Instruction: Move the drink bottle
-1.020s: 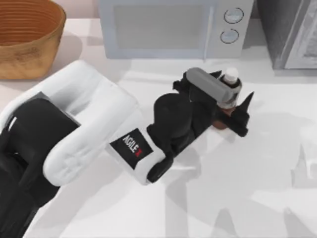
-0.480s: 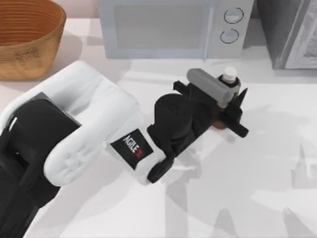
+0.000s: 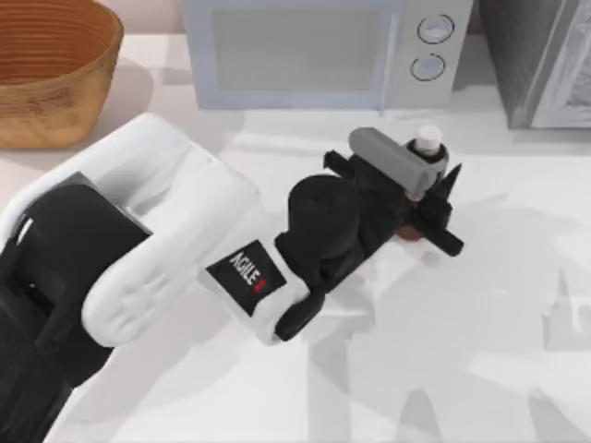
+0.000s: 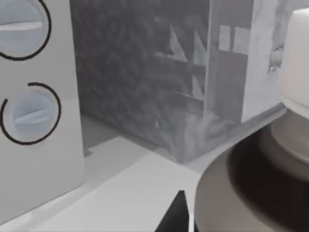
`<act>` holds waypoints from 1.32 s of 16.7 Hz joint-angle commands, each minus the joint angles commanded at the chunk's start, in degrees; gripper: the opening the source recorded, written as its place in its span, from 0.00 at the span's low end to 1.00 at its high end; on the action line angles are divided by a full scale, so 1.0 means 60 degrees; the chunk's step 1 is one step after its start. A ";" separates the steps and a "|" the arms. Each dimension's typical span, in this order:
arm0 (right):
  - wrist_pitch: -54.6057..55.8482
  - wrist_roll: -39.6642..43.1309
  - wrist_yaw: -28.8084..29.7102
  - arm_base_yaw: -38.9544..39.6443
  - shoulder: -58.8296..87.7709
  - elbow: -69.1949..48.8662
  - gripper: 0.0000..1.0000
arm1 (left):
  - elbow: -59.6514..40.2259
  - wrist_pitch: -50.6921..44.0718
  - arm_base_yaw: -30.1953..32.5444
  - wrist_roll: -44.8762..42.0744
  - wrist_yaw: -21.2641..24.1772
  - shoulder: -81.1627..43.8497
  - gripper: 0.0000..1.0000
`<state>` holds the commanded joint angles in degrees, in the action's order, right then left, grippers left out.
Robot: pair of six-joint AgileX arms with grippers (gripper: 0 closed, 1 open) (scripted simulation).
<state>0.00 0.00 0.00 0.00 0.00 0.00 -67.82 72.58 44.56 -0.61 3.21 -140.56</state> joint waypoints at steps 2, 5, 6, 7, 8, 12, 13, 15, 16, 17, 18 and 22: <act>0.0000 0.0000 0.0000 0.0000 0.0000 0.0000 1.00 | 0.0023 0.0009 -0.0042 -0.0010 0.0021 0.0024 0.00; 0.0000 0.0000 0.0000 0.0000 0.0000 0.0000 1.00 | 0.0504 0.0261 -0.0639 -0.0033 0.0643 0.0305 0.00; 0.0000 0.0000 0.0000 0.0000 0.0000 0.0000 1.00 | 0.0822 0.0391 -0.1045 -0.0046 0.1050 0.0481 0.00; 0.0000 0.0000 0.0000 0.0000 0.0000 0.0000 1.00 | 0.1194 0.0532 -0.1538 -0.0062 0.1543 0.0691 0.00; 0.0000 0.0000 0.0000 0.0000 0.0000 0.0000 1.00 | 0.1624 0.0683 -0.2142 -0.0081 0.2133 0.0935 0.00; 0.0000 0.0000 0.0000 0.0000 0.0000 0.0000 1.00 | 0.3682 0.1335 -0.5138 -0.0172 0.5062 0.2159 0.00; 0.0000 0.0000 0.0000 0.0000 0.0000 0.0000 1.00 | 0.4223 0.1497 -0.5899 -0.0197 0.5812 0.2497 0.00; 0.0000 0.0000 0.0000 0.0000 0.0000 0.0000 1.00 | 0.5217 0.1792 -0.7223 -0.0244 0.7123 0.3162 0.00; 0.0000 0.0000 0.0000 0.0000 0.0000 0.0000 1.00 | 0.5646 0.1917 -0.7737 -0.0265 0.7634 0.3464 0.00; 0.0000 0.0000 0.0000 0.0000 0.0000 0.0000 1.00 | 0.6021 0.2024 -0.8162 -0.0283 0.8056 0.3738 0.00; 0.0000 0.0000 0.0000 0.0000 0.0000 0.0000 1.00 | 0.6316 0.2105 -0.8475 -0.0298 0.8366 0.3965 0.00; 0.0000 0.0000 0.0000 0.0000 0.0000 0.0000 1.00 | 0.6658 0.2200 -0.8828 -0.0315 0.8714 0.4248 0.00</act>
<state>0.00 0.00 0.00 0.00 0.00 0.00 -27.87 85.77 -8.41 -2.50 55.50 -115.07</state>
